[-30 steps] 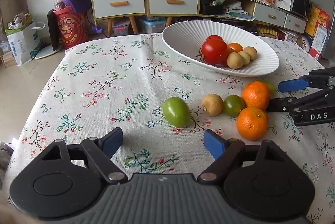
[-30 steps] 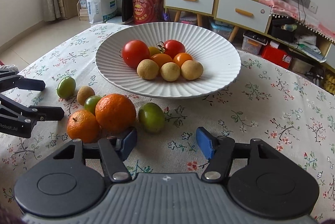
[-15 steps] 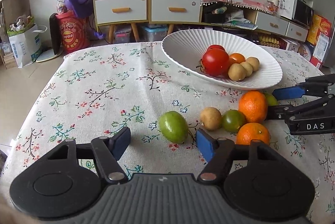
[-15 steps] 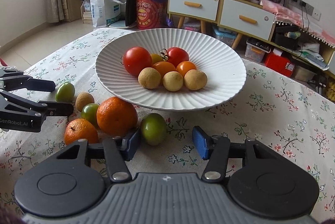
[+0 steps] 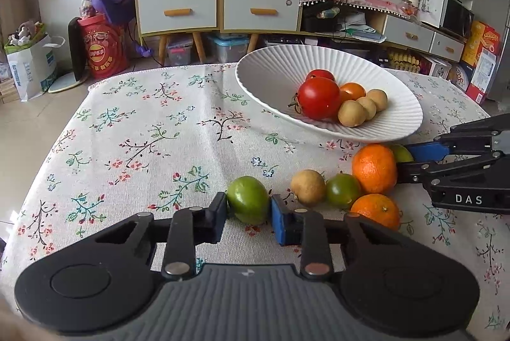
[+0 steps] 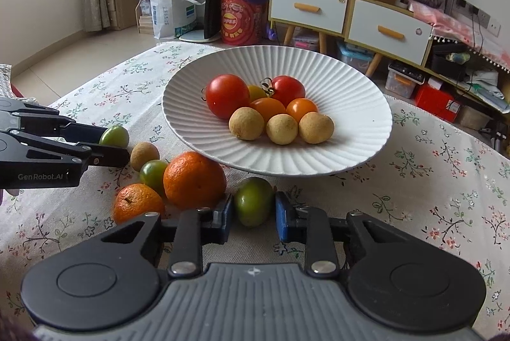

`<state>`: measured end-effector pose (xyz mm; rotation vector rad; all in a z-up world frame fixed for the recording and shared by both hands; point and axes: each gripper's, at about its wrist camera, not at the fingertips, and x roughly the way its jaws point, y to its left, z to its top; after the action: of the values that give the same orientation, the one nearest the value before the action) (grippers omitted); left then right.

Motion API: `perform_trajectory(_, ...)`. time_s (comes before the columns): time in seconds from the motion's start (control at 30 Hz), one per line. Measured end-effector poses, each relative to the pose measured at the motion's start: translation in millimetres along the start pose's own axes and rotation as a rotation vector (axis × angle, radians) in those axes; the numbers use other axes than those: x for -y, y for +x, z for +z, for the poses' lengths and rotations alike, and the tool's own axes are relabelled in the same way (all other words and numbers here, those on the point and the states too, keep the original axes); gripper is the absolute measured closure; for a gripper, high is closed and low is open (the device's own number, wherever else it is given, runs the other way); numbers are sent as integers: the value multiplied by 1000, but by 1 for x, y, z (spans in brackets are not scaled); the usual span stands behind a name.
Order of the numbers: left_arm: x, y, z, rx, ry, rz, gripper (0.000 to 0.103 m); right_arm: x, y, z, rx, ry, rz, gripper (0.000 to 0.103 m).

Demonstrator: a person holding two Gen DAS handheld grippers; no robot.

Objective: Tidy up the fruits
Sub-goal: 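Grasp a green tomato with the left gripper while the right gripper grasps another green tomato, then lift both held green tomatoes and carry them over the white bowl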

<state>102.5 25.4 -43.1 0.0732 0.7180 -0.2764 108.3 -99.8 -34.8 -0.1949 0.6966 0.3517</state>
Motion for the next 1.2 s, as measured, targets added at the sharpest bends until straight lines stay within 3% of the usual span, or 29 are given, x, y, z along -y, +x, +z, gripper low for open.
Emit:
perform_trajectory(0.47,-1,-7,5,-58,-24,26,83,0,-9,3,-21,-2,-3,78)
perform_trajectory(1.2,7,-30,14,-61,-51,-19,83,4,-35,2,-45,43,10,78)
